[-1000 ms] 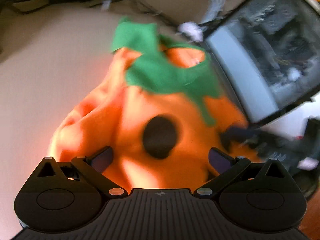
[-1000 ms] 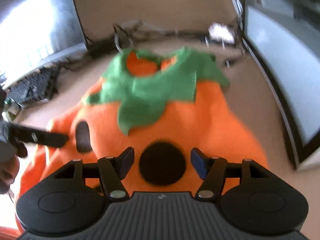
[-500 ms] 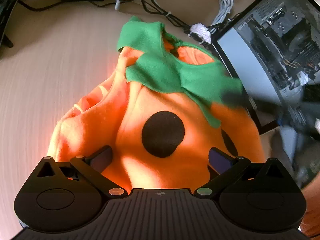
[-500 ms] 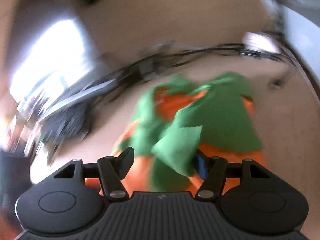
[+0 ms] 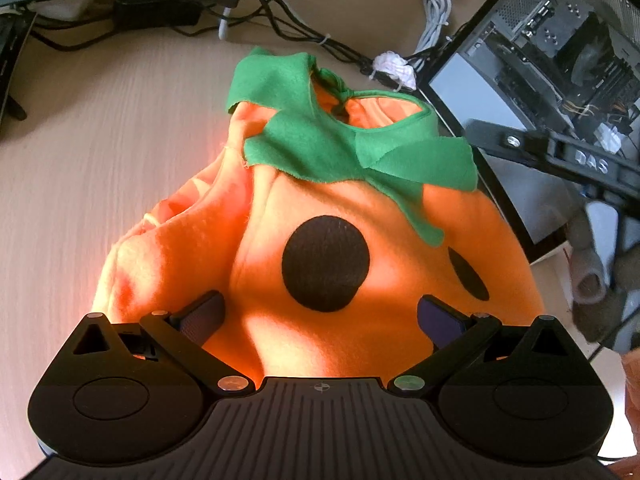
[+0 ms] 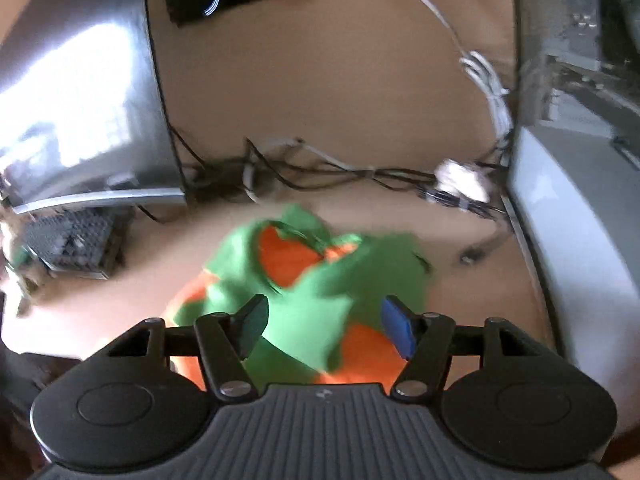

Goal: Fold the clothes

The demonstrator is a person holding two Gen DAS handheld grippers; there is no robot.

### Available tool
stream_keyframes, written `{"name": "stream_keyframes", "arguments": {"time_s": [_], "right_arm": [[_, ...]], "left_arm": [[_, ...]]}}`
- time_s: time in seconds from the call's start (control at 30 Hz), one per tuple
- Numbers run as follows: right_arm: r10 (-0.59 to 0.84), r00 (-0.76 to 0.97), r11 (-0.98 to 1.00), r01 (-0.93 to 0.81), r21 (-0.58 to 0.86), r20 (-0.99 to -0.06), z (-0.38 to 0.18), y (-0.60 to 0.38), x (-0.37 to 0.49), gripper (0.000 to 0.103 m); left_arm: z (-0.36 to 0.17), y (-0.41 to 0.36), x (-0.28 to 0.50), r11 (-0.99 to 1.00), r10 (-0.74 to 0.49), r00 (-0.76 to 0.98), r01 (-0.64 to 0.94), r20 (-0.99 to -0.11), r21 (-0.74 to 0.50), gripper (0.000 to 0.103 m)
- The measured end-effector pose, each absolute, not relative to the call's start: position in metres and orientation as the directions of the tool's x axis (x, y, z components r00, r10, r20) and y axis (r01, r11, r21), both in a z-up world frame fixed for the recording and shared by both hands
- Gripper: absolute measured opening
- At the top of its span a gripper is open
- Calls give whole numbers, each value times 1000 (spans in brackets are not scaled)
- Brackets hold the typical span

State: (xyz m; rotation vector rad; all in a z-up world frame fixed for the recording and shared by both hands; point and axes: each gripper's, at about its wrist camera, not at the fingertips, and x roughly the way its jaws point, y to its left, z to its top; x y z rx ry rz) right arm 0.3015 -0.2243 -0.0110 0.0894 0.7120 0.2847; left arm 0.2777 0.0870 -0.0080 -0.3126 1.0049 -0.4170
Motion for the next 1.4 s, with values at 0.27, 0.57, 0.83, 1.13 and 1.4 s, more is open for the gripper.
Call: {"name": "stream_keyframes", "arguments": {"time_s": [0.27,0.57,0.83,1.13,1.4], "right_arm": [[495,584,865,-403,299,-644,-18,-183,307,63],[399,667,915,-332,228,-629,1,-200,307,63],[271,651,952,-290,97,-709,-41,-208,355,63],[26,805,967,-170,-189,-592,-22,-218,366,61],[175,714,985,-132,115,-678,-36,-240,397,38]], "left_arm": [[-7,89,275,873,-483,469,194,-739,-447,103],[-7,90,272,870,-488,479,195,-729,-454,103],[-2,91,280,868,-489,453,171,-745,-465,103],[51,79,327,812,-573,525,261,-629,-521,103],[26,27,402,784,-615,547,346,-568,-516,103]]}}
